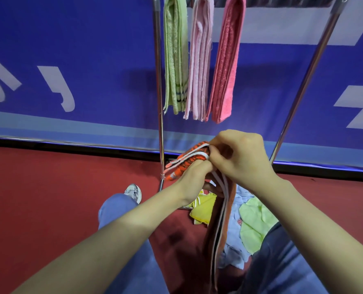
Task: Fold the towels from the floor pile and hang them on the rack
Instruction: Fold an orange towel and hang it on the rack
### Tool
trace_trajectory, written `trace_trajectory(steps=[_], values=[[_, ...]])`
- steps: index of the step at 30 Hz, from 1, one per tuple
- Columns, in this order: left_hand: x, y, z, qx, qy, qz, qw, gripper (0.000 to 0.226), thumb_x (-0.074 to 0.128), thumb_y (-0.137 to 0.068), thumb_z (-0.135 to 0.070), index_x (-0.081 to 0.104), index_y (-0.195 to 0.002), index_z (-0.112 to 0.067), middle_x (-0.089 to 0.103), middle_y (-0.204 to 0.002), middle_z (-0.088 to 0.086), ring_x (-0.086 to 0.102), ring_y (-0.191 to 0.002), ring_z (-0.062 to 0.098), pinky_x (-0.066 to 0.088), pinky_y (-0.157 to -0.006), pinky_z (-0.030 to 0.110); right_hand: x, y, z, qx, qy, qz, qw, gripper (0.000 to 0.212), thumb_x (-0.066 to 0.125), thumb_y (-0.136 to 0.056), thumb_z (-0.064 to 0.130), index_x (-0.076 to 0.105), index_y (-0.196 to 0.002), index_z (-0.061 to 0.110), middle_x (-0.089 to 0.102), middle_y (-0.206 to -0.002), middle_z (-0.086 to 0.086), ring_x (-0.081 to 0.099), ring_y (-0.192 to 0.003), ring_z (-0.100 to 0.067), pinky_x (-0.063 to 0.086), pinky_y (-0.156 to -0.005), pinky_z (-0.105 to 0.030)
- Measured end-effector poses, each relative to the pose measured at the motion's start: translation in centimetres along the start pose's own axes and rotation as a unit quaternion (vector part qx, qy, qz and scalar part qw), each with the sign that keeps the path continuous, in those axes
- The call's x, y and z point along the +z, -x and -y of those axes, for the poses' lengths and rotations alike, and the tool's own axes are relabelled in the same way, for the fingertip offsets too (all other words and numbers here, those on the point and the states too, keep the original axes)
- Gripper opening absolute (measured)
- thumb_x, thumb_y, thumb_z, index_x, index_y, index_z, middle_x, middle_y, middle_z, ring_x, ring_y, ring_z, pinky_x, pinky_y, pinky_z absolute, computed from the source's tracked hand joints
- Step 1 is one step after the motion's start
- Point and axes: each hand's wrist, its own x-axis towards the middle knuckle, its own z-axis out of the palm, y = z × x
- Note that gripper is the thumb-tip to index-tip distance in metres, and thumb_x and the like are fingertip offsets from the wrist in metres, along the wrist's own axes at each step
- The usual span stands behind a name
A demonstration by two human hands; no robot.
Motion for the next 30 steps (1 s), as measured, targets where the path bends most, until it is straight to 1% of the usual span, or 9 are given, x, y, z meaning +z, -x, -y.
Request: trace_trajectory(steps=[3,5,8,13,16,18,22,26,30], values=[[0.3,0.2,-0.4,-0.012,0.023,-0.002,1.0,0.052,0.04,-0.082,-0.028,0.063,-0.11,0.009,0.069,-0.085,0.017,0.067,-0.086,0.035,0.061,-0.069,0.046,-0.2,0.2,0.0,-0.011,-0.017,-0.02,1.0,0.007,0.064,-0.081,0.016,0.07,-0.081,0.011,0.065,-0.071,0.0,0.06,-0.064,-0.018,0.047,-0.061,-0.031],[0.3,0.0,-0.3,-0.017,0.02,-0.006,1.0,0.058,0.038,-0.084,-0.031,0.06,-0.114,0.014,0.067,-0.087,0.02,0.065,-0.087,0.037,0.061,-0.07,0.047,-0.4,0.3,0.2,-0.017,-0.018,-0.024,0.999,0.008,0.064,-0.081,0.016,0.07,-0.081,0.011,0.065,-0.072,0.0,0.06,-0.064,-0.017,0.048,-0.061,-0.031],[0.3,0.2,-0.7,-0.021,0.055,0.004,0.998,0.058,0.039,-0.083,-0.031,0.059,-0.114,0.014,0.064,-0.09,0.023,0.061,-0.089,0.04,0.06,-0.069,0.05,-0.5,0.1,0.1,0.004,-0.008,-0.022,1.0,0.015,0.059,-0.082,0.022,0.071,-0.081,0.013,0.067,-0.072,0.0,0.062,-0.066,-0.018,0.049,-0.062,-0.034],[0.5,0.5,-1.1,-0.041,0.105,0.014,0.994,0.044,0.036,-0.084,-0.037,0.064,-0.1,-0.007,0.066,-0.085,0.018,0.062,-0.079,0.036,0.06,-0.065,0.053,-0.3,-0.1,0.0,0.014,-0.003,-0.01,1.0,0.021,0.054,-0.081,0.028,0.071,-0.081,0.015,0.068,-0.072,0.002,0.063,-0.066,-0.017,0.048,-0.063,-0.033],[0.7,0.2,-1.1,-0.05,0.088,-0.01,0.995,0.05,0.025,-0.1,-0.027,0.06,-0.115,0.004,0.063,-0.094,0.025,0.062,-0.08,0.036,0.056,-0.071,0.062,-0.1,0.1,0.0,0.006,-0.003,-0.025,1.0,0.018,0.056,-0.083,0.025,0.07,-0.082,0.014,0.066,-0.073,0.001,0.061,-0.065,-0.017,0.045,-0.063,-0.029],[0.6,0.0,-1.1,-0.056,0.081,-0.019,0.995,0.051,0.023,-0.102,-0.025,0.056,-0.123,0.007,0.062,-0.098,0.027,0.063,-0.078,0.036,0.056,-0.071,0.064,-0.1,0.3,0.0,0.0,-0.002,-0.042,0.999,0.013,0.059,-0.084,0.02,0.07,-0.083,0.013,0.066,-0.073,0.001,0.06,-0.065,-0.017,0.044,-0.063,-0.027],[0.4,0.1,-1.2,-0.067,0.079,-0.008,0.995,0.052,0.024,-0.103,-0.027,0.058,-0.124,0.005,0.064,-0.094,0.022,0.063,-0.08,0.038,0.055,-0.074,0.067,0.0,0.7,0.1,0.019,0.0,-0.072,0.997,0.007,0.065,-0.085,0.014,0.072,-0.084,0.013,0.065,-0.073,0.001,0.059,-0.064,-0.014,0.043,-0.063,-0.024],[0.3,0.2,-1.2,-0.081,0.098,0.002,0.992,0.056,0.023,-0.105,-0.041,0.059,-0.128,-0.004,0.065,-0.099,0.023,0.065,-0.082,0.039,0.058,-0.07,0.058,-0.1,0.5,0.2,0.063,-0.005,-0.096,0.993,0.005,0.067,-0.082,0.013,0.071,-0.081,0.016,0.067,-0.071,0.004,0.059,-0.063,-0.011,0.042,-0.064,-0.02],[0.7,0.1,-1.1,-0.07,0.095,-0.021,0.993,0.051,0.024,-0.103,-0.034,0.068,-0.109,-0.009,0.067,-0.093,0.027,0.067,-0.065,0.035,0.059,-0.062,0.052,0.2,0.8,0.4,0.034,-0.014,-0.051,0.998,0.005,0.067,-0.082,0.012,0.071,-0.083,0.015,0.067,-0.073,0.002,0.06,-0.065,-0.013,0.045,-0.064,-0.025]])
